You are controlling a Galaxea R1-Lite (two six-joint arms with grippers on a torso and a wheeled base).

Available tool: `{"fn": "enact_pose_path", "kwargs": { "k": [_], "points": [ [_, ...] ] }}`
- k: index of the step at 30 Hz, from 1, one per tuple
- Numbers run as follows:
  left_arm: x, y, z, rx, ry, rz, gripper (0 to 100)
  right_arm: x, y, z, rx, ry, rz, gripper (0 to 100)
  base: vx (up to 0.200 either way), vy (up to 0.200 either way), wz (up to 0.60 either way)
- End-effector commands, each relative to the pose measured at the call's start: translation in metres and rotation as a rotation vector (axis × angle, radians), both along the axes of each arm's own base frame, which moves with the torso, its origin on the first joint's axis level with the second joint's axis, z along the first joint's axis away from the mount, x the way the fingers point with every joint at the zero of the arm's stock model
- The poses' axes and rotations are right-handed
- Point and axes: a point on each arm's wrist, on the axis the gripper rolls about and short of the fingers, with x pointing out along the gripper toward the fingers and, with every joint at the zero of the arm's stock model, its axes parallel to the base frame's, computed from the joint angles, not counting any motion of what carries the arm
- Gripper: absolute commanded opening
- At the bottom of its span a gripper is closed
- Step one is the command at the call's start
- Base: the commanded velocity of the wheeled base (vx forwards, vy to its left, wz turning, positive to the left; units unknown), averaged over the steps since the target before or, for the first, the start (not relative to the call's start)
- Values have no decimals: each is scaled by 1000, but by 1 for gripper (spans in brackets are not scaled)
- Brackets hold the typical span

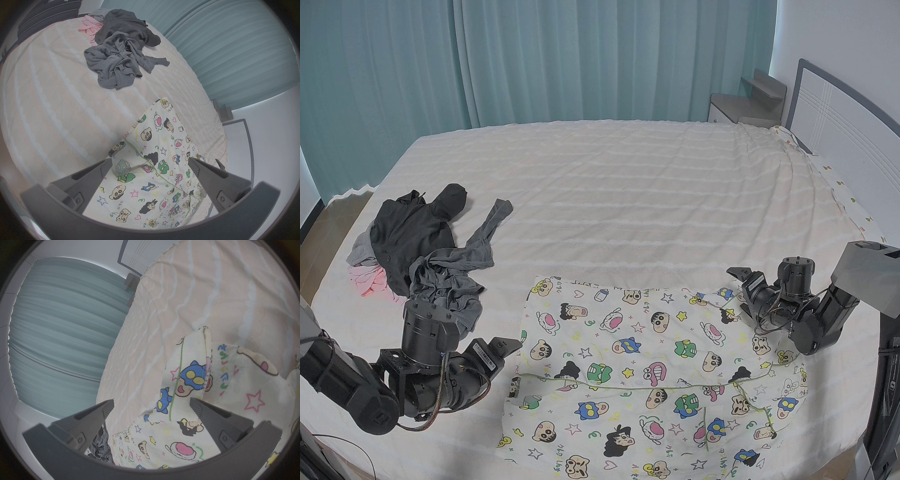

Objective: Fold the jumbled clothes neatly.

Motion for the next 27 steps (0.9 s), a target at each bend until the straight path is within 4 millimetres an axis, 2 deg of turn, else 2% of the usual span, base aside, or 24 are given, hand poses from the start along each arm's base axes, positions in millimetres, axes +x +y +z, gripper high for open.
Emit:
{"fn": "enact_pose_path", "kwargs": {
  "k": [1, 6, 11, 14, 18, 19, 21, 27],
  "points": [
    [1, -1, -7, 14, 24, -2, 100, -19, -4, 15, -7, 0, -1, 100, 0, 0, 0],
    [2, -2, -7, 16, 26, -3, 100, -29, -5, 10, -25, 37, 3, 100, 0, 0, 0],
    [1, -2, -8, 16, 28, -2, 100, -22, -4, -10, -32, 74, 8, 100, 0, 0, 0],
    [1, -1, -9, 18, 32, -2, 100, -20, -4, -12, -32, 76, 8, 100, 0, 0, 0],
    [0, -1, -11, 25, 43, -3, 100, 15, 0, -17, -25, 16, 12, 100, 0, 0, 0],
    [1, -1, -12, 24, 44, -2, 100, 16, 1, -18, -25, 16, 12, 100, 0, 0, 0],
    [1, -1, -15, 32, 54, -2, 100, 38, 6, -8, -20, -34, 14, 100, 0, 0, 0],
    [1, -1, -17, 35, 61, 1, 100, 67, 18, 40, 2, -215, 24, 100, 0, 0, 0]
  ]
}}
